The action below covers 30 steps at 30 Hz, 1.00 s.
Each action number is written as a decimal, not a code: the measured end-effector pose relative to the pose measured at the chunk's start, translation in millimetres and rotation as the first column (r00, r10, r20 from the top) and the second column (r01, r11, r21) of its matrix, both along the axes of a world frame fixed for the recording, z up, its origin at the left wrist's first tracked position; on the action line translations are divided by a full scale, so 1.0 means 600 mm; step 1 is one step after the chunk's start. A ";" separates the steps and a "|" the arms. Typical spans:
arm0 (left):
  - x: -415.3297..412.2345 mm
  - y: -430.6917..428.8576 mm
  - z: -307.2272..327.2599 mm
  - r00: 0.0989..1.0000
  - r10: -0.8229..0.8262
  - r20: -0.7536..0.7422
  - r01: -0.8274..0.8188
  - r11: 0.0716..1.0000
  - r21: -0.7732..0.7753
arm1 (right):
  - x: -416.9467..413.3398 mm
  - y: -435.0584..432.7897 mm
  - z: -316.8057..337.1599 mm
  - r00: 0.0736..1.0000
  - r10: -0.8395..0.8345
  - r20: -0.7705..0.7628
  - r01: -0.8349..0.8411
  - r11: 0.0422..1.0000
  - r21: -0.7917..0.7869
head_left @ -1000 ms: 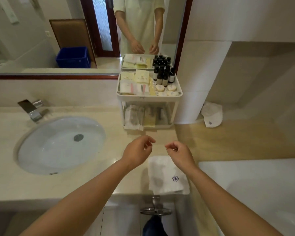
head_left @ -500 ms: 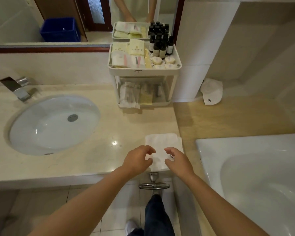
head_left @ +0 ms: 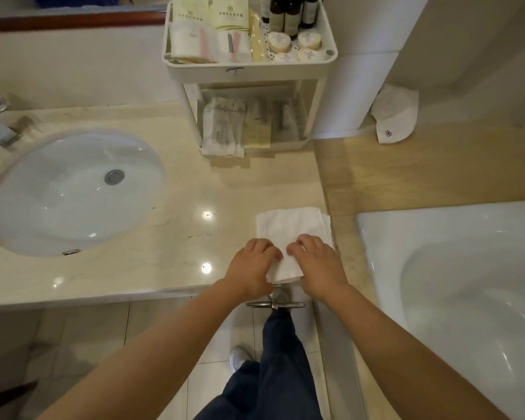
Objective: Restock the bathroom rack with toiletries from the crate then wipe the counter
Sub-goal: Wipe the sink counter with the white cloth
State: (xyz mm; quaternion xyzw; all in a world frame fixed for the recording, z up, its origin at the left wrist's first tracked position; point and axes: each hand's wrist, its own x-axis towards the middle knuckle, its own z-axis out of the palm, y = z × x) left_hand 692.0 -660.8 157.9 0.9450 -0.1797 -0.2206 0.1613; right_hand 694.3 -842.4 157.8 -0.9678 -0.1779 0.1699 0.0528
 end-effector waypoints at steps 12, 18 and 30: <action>0.037 -0.035 0.012 0.991 0.051 0.127 -0.073 0.982 0.173 | 0.050 -0.002 0.027 0.981 -0.154 -0.119 0.173 0.969 0.175; 0.058 -0.032 0.025 0.987 0.004 0.163 -0.030 0.987 0.159 | 0.046 0.002 0.029 0.989 -0.063 -0.131 0.069 0.997 0.040; 0.038 -0.027 0.012 0.994 -0.112 0.013 0.111 0.992 0.065 | 0.025 0.000 -0.001 0.977 -0.085 -0.198 0.086 0.996 -0.003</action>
